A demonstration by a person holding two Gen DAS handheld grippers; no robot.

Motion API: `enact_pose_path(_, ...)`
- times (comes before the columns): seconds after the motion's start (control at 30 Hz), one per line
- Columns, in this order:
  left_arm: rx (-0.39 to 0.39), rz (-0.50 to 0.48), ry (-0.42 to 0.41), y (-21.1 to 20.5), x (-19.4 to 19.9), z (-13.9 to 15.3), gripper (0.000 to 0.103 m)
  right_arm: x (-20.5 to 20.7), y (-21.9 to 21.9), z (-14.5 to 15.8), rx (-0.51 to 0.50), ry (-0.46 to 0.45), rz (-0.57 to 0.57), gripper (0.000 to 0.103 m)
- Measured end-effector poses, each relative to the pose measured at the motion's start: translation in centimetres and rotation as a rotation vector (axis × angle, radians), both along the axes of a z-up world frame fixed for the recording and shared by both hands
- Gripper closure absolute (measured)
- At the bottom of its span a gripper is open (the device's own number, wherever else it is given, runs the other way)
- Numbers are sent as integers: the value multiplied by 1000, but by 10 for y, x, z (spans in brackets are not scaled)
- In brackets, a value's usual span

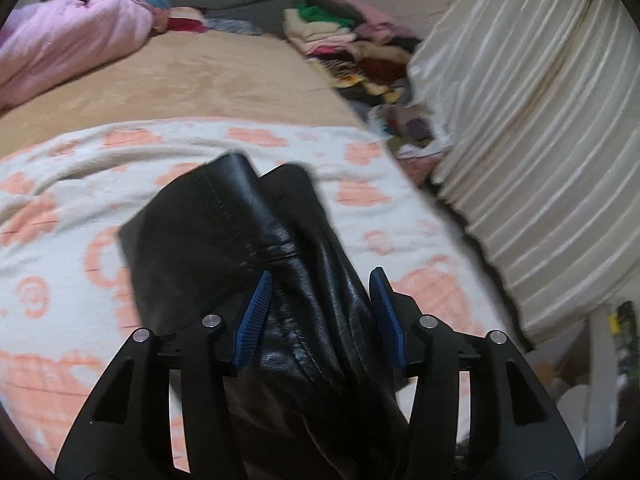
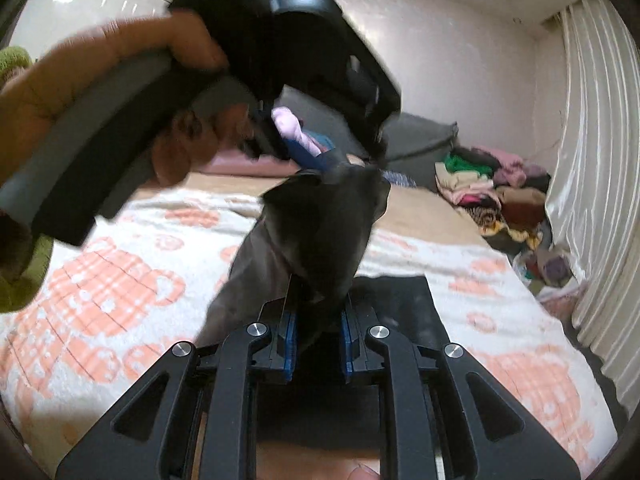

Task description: Fold large clothes

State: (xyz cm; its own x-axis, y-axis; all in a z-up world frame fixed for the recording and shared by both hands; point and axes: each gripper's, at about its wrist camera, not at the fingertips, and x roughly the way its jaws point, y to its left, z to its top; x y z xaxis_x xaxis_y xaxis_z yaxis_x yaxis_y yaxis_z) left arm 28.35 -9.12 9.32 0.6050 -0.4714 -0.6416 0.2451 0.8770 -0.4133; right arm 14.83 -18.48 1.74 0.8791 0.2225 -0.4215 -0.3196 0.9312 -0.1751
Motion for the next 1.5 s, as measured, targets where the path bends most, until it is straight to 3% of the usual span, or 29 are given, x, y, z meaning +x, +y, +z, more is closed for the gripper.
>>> enact_pose_path(0.1, -23, 6, -30, 2, -6, 4, 57, 7, -22, -14, 66, 89, -23, 88)
enact_pose_path(0.17, 19, 43, -38, 10, -12, -2, 51, 11, -33, -20, 134, 156, -42, 88)
enact_pose_path(0.33, 195, 124, 99, 35, -22, -77, 48, 34, -78, -43, 477, 450, -69, 83)
enact_pose_path(0.37, 191, 117, 140, 38, -23, -95, 48, 37, -80, -44, 506, 482, -71, 71)
enact_pose_path(0.4, 182, 112, 165, 40, -23, -105, 48, 42, -83, -42, 533, 515, -81, 38)
enact_pose_path(0.47, 182, 127, 170, 43, -26, -120, 48, 49, -84, -27, 564, 508, -80, 13)
enact_pose_path(0.57, 161, 132, 157, 47, -27, -120, 48, 72, -80, -6, 550, 526, -95, 6)
enact_pose_path(0.67, 180, 130, 143, 45, -26, -116, 48, 118, -68, -3, 495, 625, -149, 9)
enact_pose_path(0.7, 175, 129, 140, 47, -25, -115, 48, 133, -61, -7, 449, 668, -124, 68)
enact_pose_path(0.73, 157, 133, 138, 50, -25, -113, 48, 143, -55, -8, 435, 678, -83, 77)
enact_pose_path(0.8, 124, 142, 131, 55, -26, -104, 47, 145, -52, 6, 413, 631, -38, 79)
enact_pose_path(0.9, 89, 152, 79, 65, -31, -84, 36, 130, -72, 41, 481, 487, 36, 79)
enact_pose_path(0.97, 51, 139, 91, 67, -30, -84, 36, 123, -94, 44, 506, 446, 22, 79)
enact_pose_path(1.07, -3, 99, 141, 59, -26, -99, 27, 119, -128, 17, 538, 471, -20, 80)
enact_pose_path(1.17, -65, 62, 212, 47, -22, -121, 24, 115, -156, -30, 542, 536, -82, 79)
enact_pose_path(1.27, -80, 40, 251, 31, -21, -135, 16, 111, -170, -58, 585, 574, -106, 76)
enact_pose_path(1.33, -89, 23, 264, 22, -21, -138, 15, 111, -174, -67, 606, 602, -112, 69)
enact_pose_path(1.5, -72, -15, 290, -6, -24, -145, 10, 105, -184, -60, 573, 626, -175, 36)
